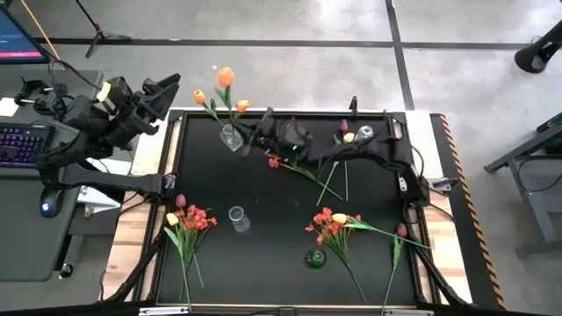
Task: Sort flowers into vase by color
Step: Put the orange flower into the top left transparent vase
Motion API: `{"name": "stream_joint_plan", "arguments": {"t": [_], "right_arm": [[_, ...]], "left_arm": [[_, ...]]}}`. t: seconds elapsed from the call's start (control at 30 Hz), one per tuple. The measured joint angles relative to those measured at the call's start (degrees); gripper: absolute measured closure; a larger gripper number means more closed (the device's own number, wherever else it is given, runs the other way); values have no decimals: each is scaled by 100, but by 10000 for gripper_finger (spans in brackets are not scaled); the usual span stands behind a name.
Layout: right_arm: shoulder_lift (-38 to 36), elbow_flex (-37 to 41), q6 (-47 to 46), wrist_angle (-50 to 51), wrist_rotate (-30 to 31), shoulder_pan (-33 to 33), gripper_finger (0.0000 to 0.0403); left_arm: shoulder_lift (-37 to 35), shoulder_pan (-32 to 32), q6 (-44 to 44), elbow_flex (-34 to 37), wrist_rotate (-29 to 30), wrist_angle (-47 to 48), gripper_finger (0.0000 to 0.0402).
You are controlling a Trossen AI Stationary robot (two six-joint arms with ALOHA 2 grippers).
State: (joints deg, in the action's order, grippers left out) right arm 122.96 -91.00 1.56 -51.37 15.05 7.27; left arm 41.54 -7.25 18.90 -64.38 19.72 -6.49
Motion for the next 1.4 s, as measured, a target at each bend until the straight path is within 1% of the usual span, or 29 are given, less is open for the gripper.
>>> {"name": "stream_joint_plan", "arguments": {"t": [0.1, 0.17, 0.33, 0.5, 0.63, 0.77, 0.9, 1.0, 1.17, 1.4], "right_arm": [[398, -281, -6, -154, 528, -54, 403], [624, -538, 5, -160, 745, -41, 403], [1230, -1400, 345, 107, 892, 46, 403], [1813, -2444, 654, 874, 853, 144, 403], [2018, -2910, 930, 1265, 896, 222, 403], [2030, -2995, 941, 1414, 898, 302, 403], [2038, -2986, 587, 1732, 844, 374, 403], [2038, -2978, 542, 2007, 831, 402, 403], [2040, -2916, 578, 2045, 884, 444, 403], [2041, -2916, 152, 2259, 848, 493, 403]], "left_arm": [[-28, 0, -1, 0, -49, -53, 172], [-35, 0, -1, 0, -49, -51, 172], [-70, 0, -2, 0, -49, -23, 172], [-80, 0, -2, 0, -51, -20, 172], [-104, 0, 0, 0, -193, 18, 172], [-140, 0, -2, 0, -268, 108, 172], [-139, 0, -2, 0, -267, 119, 172], [-137, 0, -26, 0, -266, 121, 172], [-137, 0, -101, 0, -266, 128, 172], [-137, 0, -8, 0, -263, 130, 172]]}}
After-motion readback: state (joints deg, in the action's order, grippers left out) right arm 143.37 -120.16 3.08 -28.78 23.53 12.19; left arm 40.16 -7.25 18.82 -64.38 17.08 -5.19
